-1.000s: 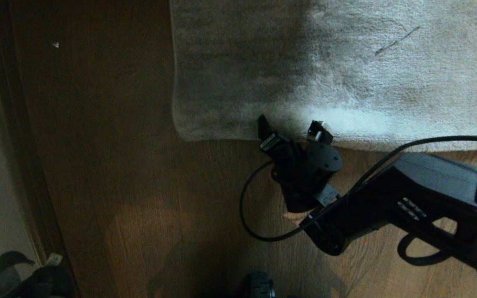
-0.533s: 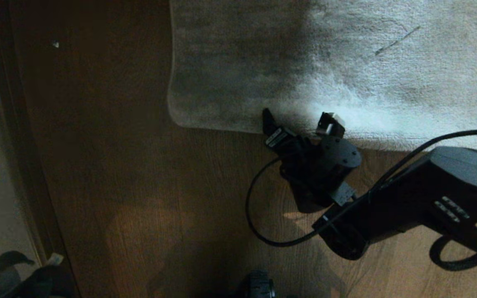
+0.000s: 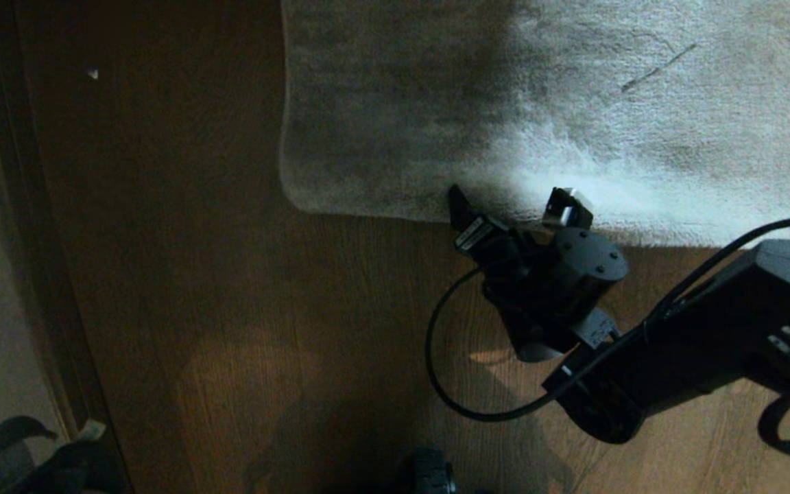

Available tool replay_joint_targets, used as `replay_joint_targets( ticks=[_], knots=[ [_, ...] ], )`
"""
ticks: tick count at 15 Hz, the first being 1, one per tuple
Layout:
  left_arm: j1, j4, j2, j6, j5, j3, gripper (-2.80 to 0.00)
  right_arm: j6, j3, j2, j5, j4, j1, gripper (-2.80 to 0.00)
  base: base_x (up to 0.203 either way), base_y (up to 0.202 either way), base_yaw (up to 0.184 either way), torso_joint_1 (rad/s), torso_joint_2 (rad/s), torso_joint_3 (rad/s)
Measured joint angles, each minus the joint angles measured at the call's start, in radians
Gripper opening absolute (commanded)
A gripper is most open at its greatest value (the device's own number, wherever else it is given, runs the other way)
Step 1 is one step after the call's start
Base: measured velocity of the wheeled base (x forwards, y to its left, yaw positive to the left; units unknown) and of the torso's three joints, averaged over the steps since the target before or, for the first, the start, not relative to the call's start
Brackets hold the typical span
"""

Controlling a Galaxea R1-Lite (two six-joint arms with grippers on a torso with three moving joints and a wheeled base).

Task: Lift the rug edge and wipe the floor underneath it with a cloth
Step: Lift up the carpet

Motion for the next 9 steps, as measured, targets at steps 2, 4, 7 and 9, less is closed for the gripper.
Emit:
replay_joint_targets(
  ticks=[2,4,7,9],
  knots=[
    [0.0,0.0,0.0,0.0,0.0,0.0,-2.8,-0.006,0.021,-0.008,0.0,0.001,-0.015,0.0,0.0,0.0,0.0,0.0,0.0,0.0],
    [0.0,0.0,0.0,0.0,0.0,0.0,-2.8,-0.033,0.048,-0.016,0.0,-0.006,-0.027,0.0,0.0,0.0,0.0,0.0,0.0,0.0],
    [0.0,0.0,0.0,0.0,0.0,0.0,-2.8,-0.069,0.083,-0.029,0.0,-0.004,-0.035,0.0,0.0,0.0,0.0,0.0,0.0,0.0],
    [0.0,0.0,0.0,0.0,0.0,0.0,-2.8,-0.087,0.103,-0.032,-0.001,-0.003,-0.036,0.0,0.0,0.0,0.0,0.0,0.0,0.0]
  ],
)
